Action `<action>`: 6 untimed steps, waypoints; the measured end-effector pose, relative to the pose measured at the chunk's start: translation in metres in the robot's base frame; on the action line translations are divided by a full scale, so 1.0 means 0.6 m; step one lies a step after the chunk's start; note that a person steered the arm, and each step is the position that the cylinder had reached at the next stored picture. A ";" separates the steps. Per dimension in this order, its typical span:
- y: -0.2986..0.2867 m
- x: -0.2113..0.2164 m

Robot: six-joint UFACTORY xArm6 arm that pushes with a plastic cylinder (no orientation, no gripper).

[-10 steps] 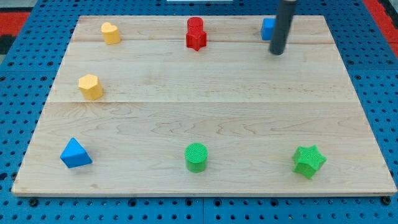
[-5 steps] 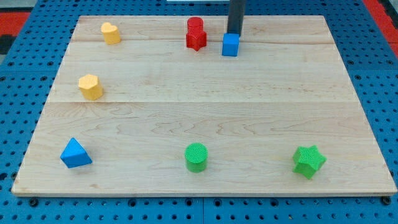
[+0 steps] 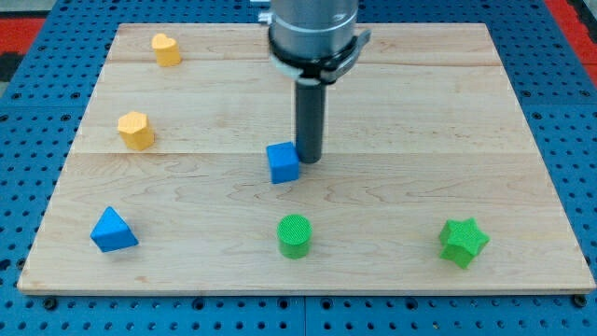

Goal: Move the blue cube towards the blue triangle

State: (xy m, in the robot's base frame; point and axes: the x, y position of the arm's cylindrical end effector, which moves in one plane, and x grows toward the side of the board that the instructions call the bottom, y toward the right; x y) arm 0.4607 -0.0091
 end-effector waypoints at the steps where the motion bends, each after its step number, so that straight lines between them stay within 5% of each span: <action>1: -0.094 0.034; 4: -0.141 0.131; 6: -0.170 0.032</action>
State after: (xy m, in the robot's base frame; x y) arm 0.4796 -0.1110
